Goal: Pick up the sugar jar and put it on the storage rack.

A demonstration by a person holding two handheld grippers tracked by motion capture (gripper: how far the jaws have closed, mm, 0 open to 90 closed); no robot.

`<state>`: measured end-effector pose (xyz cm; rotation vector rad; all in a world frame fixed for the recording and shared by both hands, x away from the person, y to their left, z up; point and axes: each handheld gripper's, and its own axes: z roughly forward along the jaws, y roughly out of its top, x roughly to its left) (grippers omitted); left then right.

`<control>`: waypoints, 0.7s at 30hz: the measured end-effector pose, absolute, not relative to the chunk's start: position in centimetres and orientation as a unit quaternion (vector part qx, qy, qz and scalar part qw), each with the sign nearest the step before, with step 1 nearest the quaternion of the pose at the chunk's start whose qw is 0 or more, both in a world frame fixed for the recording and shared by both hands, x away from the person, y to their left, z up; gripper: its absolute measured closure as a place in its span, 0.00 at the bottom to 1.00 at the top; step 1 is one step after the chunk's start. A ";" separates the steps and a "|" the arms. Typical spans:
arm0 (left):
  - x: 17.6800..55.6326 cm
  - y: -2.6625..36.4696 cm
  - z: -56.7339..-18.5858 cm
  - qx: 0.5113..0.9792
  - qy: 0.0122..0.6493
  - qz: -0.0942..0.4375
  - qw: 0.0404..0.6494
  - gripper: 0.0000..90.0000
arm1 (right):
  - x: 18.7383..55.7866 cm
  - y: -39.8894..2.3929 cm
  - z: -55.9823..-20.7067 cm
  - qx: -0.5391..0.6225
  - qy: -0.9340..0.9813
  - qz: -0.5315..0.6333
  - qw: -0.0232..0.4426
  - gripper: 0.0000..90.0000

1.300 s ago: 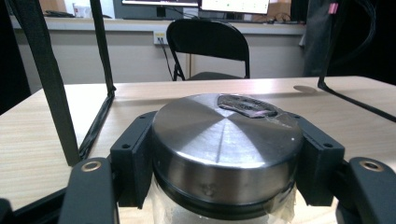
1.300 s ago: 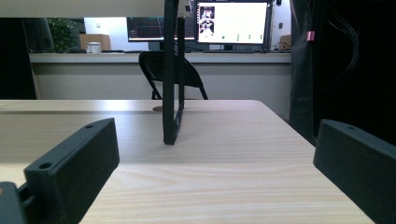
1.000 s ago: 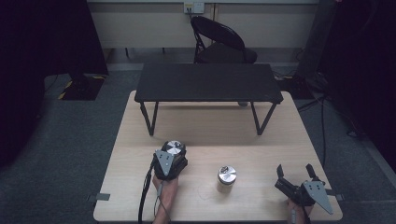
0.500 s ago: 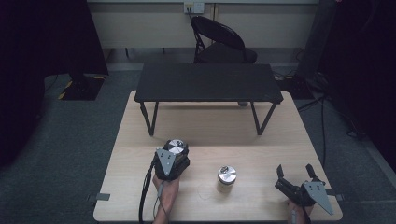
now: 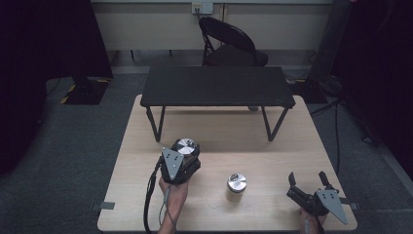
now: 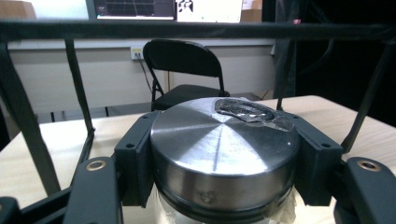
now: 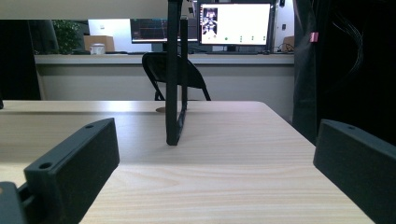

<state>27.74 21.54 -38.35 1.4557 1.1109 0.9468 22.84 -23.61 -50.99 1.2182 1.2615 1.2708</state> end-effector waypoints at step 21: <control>31.5 21.0 -30.8 0.622 0.424 0.384 0.535 0.39 | 22.8 -24.1 -51.1 0.490 0.517 0.527 0.463 0.00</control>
